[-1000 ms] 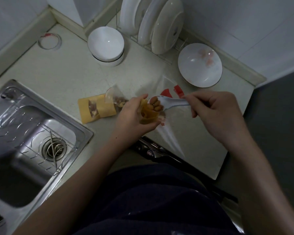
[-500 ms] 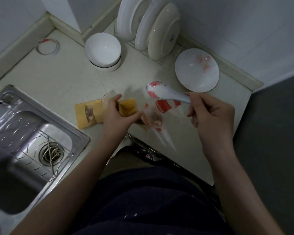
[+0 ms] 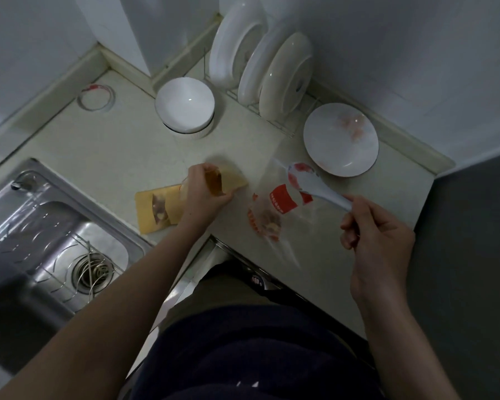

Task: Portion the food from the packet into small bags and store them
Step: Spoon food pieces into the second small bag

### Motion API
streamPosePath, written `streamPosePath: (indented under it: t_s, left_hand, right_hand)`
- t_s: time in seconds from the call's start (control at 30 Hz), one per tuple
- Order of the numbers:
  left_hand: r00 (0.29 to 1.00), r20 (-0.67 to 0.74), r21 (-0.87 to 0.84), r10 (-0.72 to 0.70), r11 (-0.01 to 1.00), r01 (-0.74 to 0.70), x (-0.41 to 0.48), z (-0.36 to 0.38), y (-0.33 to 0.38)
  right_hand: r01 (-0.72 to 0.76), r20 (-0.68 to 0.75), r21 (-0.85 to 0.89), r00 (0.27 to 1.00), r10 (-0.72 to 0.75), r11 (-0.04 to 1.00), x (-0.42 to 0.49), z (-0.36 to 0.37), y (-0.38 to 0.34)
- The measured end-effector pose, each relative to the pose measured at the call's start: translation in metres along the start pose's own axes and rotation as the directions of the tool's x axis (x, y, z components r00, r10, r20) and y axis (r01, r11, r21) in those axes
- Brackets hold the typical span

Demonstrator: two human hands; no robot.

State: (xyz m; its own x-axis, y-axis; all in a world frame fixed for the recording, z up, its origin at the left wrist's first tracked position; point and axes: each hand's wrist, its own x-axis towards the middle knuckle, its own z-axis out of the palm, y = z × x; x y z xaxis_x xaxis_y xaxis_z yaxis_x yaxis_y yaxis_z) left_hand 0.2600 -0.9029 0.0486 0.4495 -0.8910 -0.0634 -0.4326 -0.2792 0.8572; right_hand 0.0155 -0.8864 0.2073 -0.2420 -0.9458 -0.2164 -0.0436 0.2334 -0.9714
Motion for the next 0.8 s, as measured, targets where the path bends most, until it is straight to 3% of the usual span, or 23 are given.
streamPosePath:
  t_s: [0.2,0.3,0.47,0.6,0.67,0.73,0.8]
  left_hand:
    - [0.996,0.071,0.199,-0.06,0.979,0.045,0.001,-0.01,-0.012]
    - [0.996,0.079,0.198,-0.047,0.98,0.031,-0.004,-0.016,-0.005]
    - [0.997,-0.073,0.142,-0.006,0.99,0.016,-0.024,-0.028,0.016]
    - [0.963,-0.201,0.087,0.179,0.983,-0.164,-0.052,-0.038,0.032]
    - [0.946,-0.113,0.115,0.303,0.95,-0.29,-0.068,-0.042,0.037]
    - [0.917,0.074,0.073,0.391,0.915,-0.396,-0.085,-0.044,0.047]
    - [0.825,0.299,-0.02,0.48,0.867,-0.498,-0.101,-0.042,0.061]
  right_hand:
    - [-0.008,-0.051,0.033,0.999,0.01,0.999,0.003,-0.006,0.006]
    - [-0.006,-0.055,0.048,0.998,0.008,0.999,0.005,-0.008,0.009]
    - [0.004,-0.093,0.069,0.996,0.002,0.998,0.008,-0.01,0.01]
    - [0.01,-0.147,0.108,0.989,0.007,0.994,0.009,-0.014,0.012]
    - [0.007,-0.195,0.13,0.981,0.019,0.991,0.009,-0.017,0.014]
    - [0.006,-0.258,0.148,0.966,0.033,0.989,0.008,-0.022,0.017]
    - [-0.001,-0.322,0.138,0.945,0.046,0.99,0.008,-0.028,0.022]
